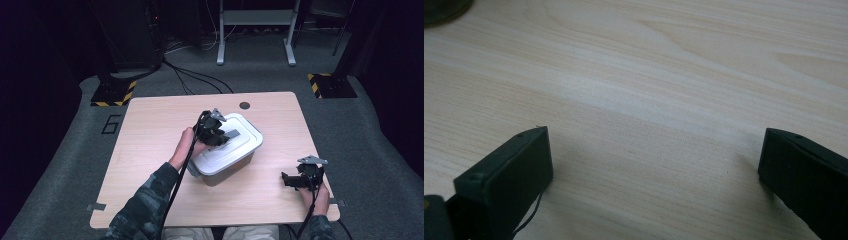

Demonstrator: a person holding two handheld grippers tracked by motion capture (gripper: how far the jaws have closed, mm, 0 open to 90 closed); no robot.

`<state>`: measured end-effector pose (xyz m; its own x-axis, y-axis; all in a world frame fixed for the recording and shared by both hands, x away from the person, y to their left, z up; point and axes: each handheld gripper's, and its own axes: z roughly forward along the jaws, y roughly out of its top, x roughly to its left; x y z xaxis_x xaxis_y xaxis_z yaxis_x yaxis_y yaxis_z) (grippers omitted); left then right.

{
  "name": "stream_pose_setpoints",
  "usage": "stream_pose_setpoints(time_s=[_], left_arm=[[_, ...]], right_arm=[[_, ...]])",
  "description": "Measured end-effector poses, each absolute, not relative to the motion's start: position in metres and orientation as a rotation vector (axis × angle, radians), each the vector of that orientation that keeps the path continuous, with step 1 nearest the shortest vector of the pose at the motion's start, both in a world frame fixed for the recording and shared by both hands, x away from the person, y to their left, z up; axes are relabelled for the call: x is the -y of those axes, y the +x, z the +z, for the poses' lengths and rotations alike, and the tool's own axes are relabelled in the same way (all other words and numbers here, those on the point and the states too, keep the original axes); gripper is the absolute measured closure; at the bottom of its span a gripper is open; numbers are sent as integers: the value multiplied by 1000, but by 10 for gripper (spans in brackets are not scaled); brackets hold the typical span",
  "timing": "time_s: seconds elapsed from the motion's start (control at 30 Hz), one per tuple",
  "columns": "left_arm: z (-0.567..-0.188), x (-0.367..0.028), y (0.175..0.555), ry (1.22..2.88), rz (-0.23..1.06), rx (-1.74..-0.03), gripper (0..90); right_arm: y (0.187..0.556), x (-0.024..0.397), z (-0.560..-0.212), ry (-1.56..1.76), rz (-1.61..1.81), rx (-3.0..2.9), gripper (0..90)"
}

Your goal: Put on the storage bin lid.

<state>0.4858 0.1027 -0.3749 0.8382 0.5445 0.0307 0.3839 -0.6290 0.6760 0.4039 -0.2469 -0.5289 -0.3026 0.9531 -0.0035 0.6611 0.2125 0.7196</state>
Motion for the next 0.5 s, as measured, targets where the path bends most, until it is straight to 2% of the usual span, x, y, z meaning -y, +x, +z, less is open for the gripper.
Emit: stream_pose_setpoints(time_s=[0.5], left_arm=[[-381, -107, 483, 2328, 296, -669, 658]], right_arm=[[404, 247, -529, 1491, 863, -2042, 2]])
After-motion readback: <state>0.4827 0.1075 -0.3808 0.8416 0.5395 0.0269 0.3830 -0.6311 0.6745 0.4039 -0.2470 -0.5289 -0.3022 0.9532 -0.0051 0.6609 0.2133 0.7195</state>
